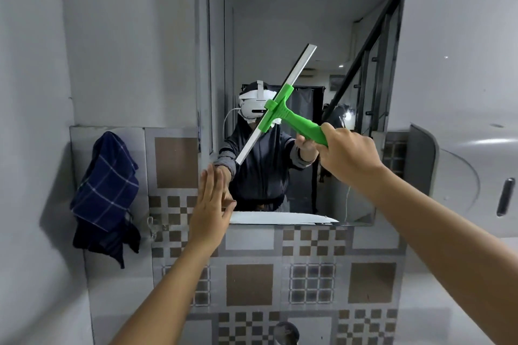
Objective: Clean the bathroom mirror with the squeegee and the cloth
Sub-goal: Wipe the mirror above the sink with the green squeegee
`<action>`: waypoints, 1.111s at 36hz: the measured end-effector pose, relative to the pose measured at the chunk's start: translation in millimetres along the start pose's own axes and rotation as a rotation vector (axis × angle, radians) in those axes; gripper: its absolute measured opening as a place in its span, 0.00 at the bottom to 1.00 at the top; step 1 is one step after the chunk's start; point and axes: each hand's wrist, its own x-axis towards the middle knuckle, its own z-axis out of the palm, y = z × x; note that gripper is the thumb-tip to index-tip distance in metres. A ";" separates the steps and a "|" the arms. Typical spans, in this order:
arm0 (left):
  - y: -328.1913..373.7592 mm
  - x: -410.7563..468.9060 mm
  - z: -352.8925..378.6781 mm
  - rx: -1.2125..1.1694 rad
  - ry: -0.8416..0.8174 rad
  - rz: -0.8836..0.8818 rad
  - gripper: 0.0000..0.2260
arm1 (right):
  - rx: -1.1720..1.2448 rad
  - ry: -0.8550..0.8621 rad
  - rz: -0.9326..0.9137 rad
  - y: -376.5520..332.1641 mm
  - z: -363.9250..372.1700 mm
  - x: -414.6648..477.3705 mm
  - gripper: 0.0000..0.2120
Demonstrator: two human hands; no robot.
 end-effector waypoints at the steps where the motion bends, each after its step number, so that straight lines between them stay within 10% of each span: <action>1: -1.3 0.0 0.9 -0.004 0.007 0.009 0.40 | 0.002 -0.006 0.005 4.7 0.0 -2.1 0.14; 40: 7.2 28.7 -33.9 0.034 -0.059 -0.006 0.32 | 0.282 -0.178 0.483 21.4 43.2 -119.0 0.15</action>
